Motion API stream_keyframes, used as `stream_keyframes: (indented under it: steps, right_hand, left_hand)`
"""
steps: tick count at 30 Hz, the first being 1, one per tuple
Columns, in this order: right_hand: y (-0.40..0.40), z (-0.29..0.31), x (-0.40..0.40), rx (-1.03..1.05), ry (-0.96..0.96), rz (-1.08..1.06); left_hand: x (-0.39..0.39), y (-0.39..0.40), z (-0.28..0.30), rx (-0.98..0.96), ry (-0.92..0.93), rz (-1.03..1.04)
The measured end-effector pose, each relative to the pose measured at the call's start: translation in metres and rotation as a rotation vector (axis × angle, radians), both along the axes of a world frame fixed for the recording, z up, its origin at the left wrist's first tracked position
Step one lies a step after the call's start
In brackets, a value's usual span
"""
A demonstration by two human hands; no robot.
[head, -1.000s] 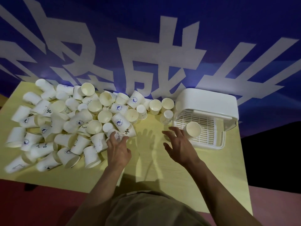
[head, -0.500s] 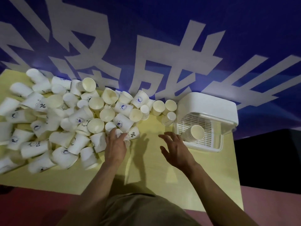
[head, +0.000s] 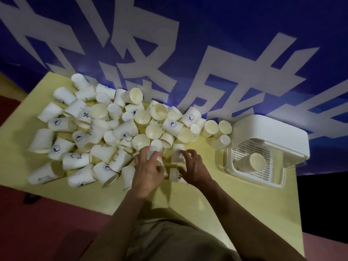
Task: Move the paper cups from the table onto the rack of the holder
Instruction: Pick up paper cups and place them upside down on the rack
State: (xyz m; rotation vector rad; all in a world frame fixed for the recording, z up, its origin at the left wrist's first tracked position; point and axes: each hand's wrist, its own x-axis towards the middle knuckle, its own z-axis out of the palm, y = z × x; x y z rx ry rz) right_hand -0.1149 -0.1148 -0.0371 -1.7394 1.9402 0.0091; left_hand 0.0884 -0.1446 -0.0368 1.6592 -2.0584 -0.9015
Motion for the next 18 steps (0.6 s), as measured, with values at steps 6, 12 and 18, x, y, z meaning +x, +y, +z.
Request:
stream_keyframes:
  steps: [6,12,18]
  right_hand:
    - [0.008,-0.022,0.013,0.068,0.105,-0.040]
    - [0.057,-0.038,0.025,0.108,0.115,0.177]
    - [0.088,-0.055,0.022,0.173,0.119,0.102]
  left_hand:
    - [0.029,-0.006,0.000,-0.029,-0.042,-0.048]
    - [0.040,-0.001,-0.008,0.010,-0.047,-0.083]
    - [0.036,0.008,-0.009,0.010,-0.041,-0.147]
